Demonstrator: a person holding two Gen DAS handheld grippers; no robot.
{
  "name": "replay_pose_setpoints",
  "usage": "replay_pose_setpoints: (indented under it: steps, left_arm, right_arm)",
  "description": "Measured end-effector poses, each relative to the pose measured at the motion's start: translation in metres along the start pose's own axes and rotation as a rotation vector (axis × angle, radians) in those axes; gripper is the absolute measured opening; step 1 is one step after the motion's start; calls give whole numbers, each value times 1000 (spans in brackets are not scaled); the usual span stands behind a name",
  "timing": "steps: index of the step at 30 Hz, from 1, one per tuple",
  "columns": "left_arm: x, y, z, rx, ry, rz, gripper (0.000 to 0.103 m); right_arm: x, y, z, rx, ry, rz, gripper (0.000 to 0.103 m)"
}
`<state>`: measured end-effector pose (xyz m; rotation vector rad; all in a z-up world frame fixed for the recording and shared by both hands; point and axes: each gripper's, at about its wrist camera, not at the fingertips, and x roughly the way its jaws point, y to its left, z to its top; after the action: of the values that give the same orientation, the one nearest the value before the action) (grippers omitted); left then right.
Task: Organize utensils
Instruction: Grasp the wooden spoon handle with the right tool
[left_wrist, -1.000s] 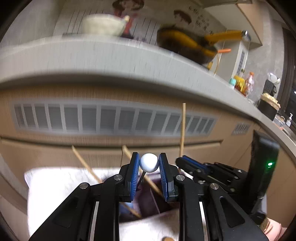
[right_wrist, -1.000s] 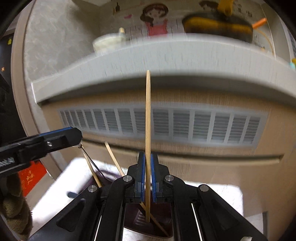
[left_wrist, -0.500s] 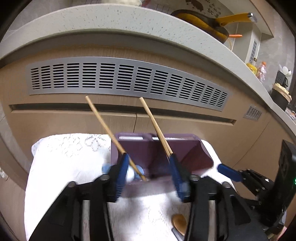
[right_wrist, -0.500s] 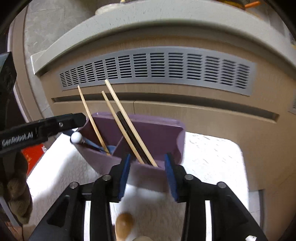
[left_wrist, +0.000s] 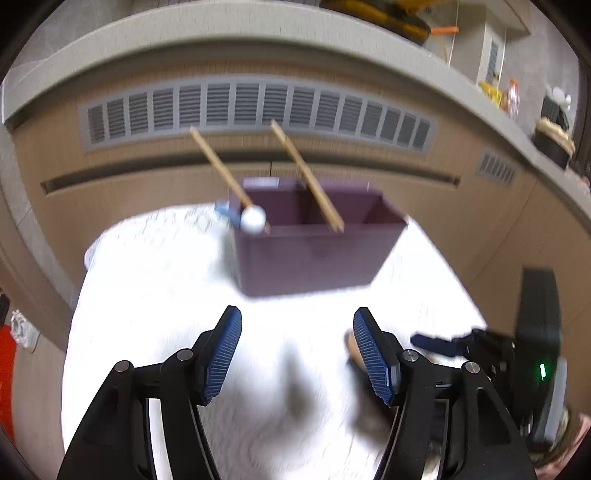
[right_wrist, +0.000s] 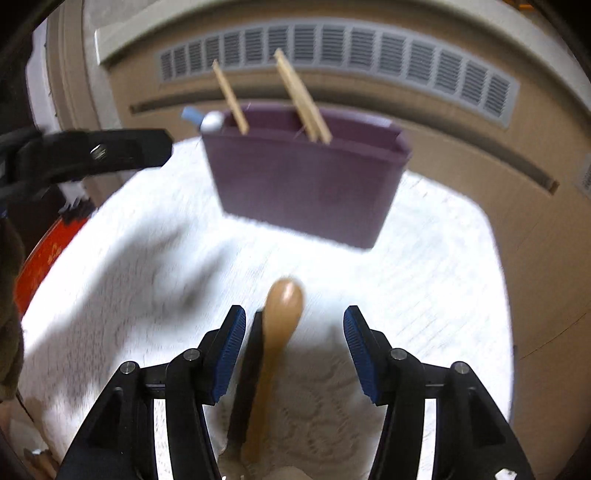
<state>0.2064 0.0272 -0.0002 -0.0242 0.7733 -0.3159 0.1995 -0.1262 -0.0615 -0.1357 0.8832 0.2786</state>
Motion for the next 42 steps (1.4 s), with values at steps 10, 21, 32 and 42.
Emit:
replay_pose_setpoints:
  steps: [10,21,32,42]
  left_arm:
    - [6,2,-52,-9,133,48,70]
    - [19,-6,-69,2,188,43,75]
    - [20,-4,-73,-13,202,20,75]
    - [22,-14,-78,-45,255,-42,75]
  right_arm:
    - [36,-1,8,16,63,-35,68]
    - [34,-24,4,49,78,28,75]
    - [55,-3,18,-21,88,-1,44]
    - [5,-21,18,5,27,48,29]
